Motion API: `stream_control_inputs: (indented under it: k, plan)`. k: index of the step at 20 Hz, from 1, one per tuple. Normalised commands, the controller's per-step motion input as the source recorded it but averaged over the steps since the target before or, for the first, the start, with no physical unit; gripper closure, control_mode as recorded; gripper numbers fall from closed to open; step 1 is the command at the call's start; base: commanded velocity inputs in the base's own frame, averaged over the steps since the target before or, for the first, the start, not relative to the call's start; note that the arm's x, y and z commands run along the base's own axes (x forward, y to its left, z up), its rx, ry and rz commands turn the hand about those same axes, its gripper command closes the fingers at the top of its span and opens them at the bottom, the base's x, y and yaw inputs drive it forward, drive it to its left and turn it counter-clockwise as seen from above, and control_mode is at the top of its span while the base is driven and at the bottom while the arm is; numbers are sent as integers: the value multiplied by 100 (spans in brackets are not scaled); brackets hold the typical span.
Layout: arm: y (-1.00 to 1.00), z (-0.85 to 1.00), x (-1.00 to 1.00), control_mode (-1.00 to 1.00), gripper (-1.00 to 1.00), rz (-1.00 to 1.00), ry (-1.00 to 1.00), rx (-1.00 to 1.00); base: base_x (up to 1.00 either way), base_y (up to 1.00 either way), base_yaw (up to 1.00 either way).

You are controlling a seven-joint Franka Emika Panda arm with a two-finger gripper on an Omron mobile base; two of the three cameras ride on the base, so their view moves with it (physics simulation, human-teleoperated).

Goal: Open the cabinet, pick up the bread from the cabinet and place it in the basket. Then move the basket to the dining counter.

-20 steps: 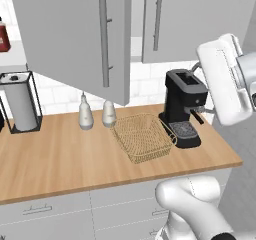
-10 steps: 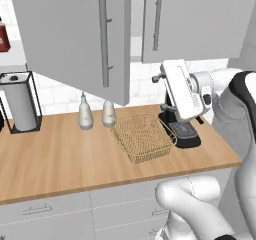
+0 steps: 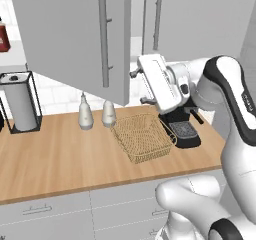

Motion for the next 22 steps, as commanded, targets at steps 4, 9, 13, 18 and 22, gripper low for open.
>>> stream_control_inputs:
  k: [4, 9, 13, 18, 22]
  plan:
    - [58, 4, 38, -100, -100, 6, 0, -11, 0, 0, 0]
    - [61, 0, 32, -100, -100, 6, 1, -5, 0, 0, 0]
    - [70, 0, 11, -100, -100, 4, 7, -4, 0, 0, 0]
    - [99, -17, -21, -100, -100, 0, 10, -3, 0, 0, 0]
    - [100, -17, -40, -100, -100, 0, 10, -2, 0, 0, 0]
